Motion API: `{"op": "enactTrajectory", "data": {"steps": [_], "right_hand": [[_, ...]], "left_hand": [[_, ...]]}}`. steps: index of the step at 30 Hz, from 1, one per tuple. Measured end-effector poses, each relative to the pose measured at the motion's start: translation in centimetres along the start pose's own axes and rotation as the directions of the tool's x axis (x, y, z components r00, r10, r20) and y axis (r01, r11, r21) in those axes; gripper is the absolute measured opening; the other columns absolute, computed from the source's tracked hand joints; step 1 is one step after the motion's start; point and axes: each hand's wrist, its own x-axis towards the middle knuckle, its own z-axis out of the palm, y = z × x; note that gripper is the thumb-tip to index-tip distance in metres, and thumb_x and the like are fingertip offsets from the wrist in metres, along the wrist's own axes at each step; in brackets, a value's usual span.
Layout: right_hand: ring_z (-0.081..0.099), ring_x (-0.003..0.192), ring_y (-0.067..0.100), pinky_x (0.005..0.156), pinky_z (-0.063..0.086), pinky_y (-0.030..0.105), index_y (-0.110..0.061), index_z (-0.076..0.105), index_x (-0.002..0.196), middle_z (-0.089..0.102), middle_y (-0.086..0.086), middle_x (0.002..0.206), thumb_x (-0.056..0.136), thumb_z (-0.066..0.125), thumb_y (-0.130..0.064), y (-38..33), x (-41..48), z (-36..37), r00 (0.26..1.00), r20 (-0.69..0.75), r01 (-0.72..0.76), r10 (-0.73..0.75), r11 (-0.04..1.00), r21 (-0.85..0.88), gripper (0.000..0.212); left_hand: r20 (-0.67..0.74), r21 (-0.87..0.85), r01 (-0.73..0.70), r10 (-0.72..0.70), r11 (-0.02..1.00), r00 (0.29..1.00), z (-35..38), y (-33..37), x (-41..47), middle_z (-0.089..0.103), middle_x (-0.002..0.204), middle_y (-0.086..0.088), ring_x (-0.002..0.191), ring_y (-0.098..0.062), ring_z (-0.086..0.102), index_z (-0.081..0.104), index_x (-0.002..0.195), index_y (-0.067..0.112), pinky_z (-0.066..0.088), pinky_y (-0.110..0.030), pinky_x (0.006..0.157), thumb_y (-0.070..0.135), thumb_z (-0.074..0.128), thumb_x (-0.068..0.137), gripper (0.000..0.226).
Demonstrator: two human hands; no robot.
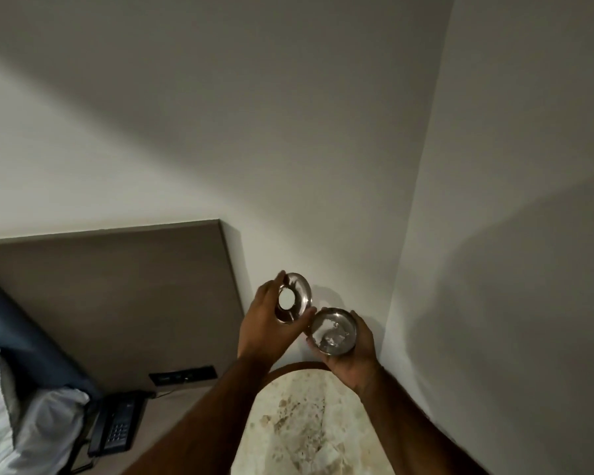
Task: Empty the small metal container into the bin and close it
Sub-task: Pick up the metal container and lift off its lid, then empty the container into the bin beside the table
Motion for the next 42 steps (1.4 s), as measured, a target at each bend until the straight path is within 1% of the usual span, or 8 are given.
{"op": "enactTrajectory", "data": {"steps": [2, 4, 12, 16, 21, 28, 34, 42], "right_hand": [[0.074, 0.111, 0.052, 0.110, 0.050, 0.062, -0.003, 0.069, 0.130, 0.076, 0.030, 0.122, 0.096, 0.064, -0.051, -0.7, 0.1, 0.0, 1.000, 0.007, 0.018, -0.018, 1.000, 0.024, 0.059], [0.069, 0.118, 0.054, 0.111, 0.049, 0.063, -0.002, 0.068, 0.129, 0.076, 0.030, 0.121, 0.095, 0.065, -0.053, -1.3, 0.0, 0.1, 0.999, 0.022, 0.023, -0.024, 0.999, 0.043, 0.061], [0.071, 0.115, 0.052, 0.102, 0.054, 0.057, -0.004, 0.072, 0.123, 0.072, 0.030, 0.127, 0.096, 0.063, -0.055, -2.9, -2.1, -4.9, 0.998, 0.027, 0.056, -0.056, 0.998, -0.006, 0.059], [0.070, 0.119, 0.047, 0.087, 0.062, 0.048, -0.013, 0.070, 0.131, 0.067, 0.024, 0.140, 0.094, 0.060, -0.059, -2.9, -3.8, -9.7, 0.998, -0.041, 0.036, -0.039, 0.997, -0.072, 0.060], [0.071, 0.117, 0.042, 0.081, 0.061, 0.042, -0.016, 0.074, 0.124, 0.070, 0.019, 0.135, 0.092, 0.058, -0.063, -1.9, -6.3, -15.4, 0.986, -0.166, -0.005, -0.010, 0.996, -0.087, 0.059], [0.069, 0.112, 0.041, 0.075, 0.061, 0.044, -0.019, 0.070, 0.131, 0.071, 0.017, 0.131, 0.094, 0.056, -0.065, 2.7, -8.3, -28.5, 0.960, -0.259, -0.098, 0.104, 0.994, 0.037, 0.060], [0.072, 0.108, 0.037, 0.083, 0.057, 0.043, -0.017, 0.074, 0.131, 0.074, 0.016, 0.129, 0.095, 0.050, -0.072, 9.8, -10.0, -41.8, 0.839, -0.519, -0.133, 0.166, 0.986, 0.101, 0.070], [0.071, 0.119, 0.041, 0.085, 0.061, 0.044, -0.011, 0.063, 0.145, 0.069, 0.021, 0.140, 0.093, 0.056, -0.069, 18.9, -11.0, -59.0, 0.662, -0.732, -0.146, 0.164, 0.985, 0.089, 0.078]], "left_hand": [[-0.031, 0.020, 0.003, -0.003, 1.000, 1.000, -0.3, 0.1, 0.3, 0.053, 0.148, 0.020, 0.100, 0.008, 0.064, 0.038, 0.162, 0.041, 0.061, -0.034, 0.091, 0.073, 0.077, 0.079, 0.097], [-0.017, 0.074, 0.006, -0.005, 0.997, 1.000, -0.2, -0.2, 0.3, 0.051, 0.152, 0.019, 0.106, -0.002, 0.067, 0.035, 0.162, 0.044, 0.062, -0.040, 0.093, 0.078, 0.074, 0.077, 0.099], [0.055, 0.191, 0.056, -0.068, 0.980, 0.996, 4.0, -2.8, -2.6, 0.044, 0.162, 0.010, 0.135, -0.020, 0.059, 0.031, 0.164, 0.042, 0.061, -0.046, 0.096, 0.073, 0.075, 0.078, 0.101], [0.123, 0.230, 0.059, -0.089, 0.971, 0.988, 7.5, -4.1, -5.8, 0.043, 0.164, 0.002, 0.144, -0.027, 0.052, 0.036, 0.164, 0.035, 0.058, -0.045, 0.096, 0.059, 0.083, 0.079, 0.101], [0.234, 0.229, 0.051, -0.105, 0.972, 0.967, 12.3, -6.6, -9.5, 0.045, 0.160, -0.008, 0.142, -0.035, 0.052, 0.038, 0.164, 0.030, 0.058, -0.047, 0.098, 0.050, 0.088, 0.076, 0.104], [0.387, 0.268, 0.054, -0.159, 0.962, 0.908, 21.2, -12.4, -18.4, 0.051, 0.154, -0.011, 0.132, -0.038, 0.058, 0.042, 0.162, 0.025, 0.062, -0.048, 0.085, 0.046, 0.092, 0.074, 0.104], [0.501, 0.315, 0.115, -0.268, 0.942, 0.823, 27.2, -19.4, -27.1, 0.045, 0.155, -0.012, 0.135, -0.042, 0.055, 0.038, 0.164, 0.024, 0.061, -0.054, 0.089, 0.044, 0.092, 0.076, 0.105], [0.488, 0.304, 0.114, -0.257, 0.946, 0.835, 34.0, -27.0, -33.3, 0.045, 0.154, -0.017, 0.136, -0.045, 0.055, 0.036, 0.165, 0.022, 0.059, -0.060, 0.095, 0.040, 0.091, 0.078, 0.105]]}}
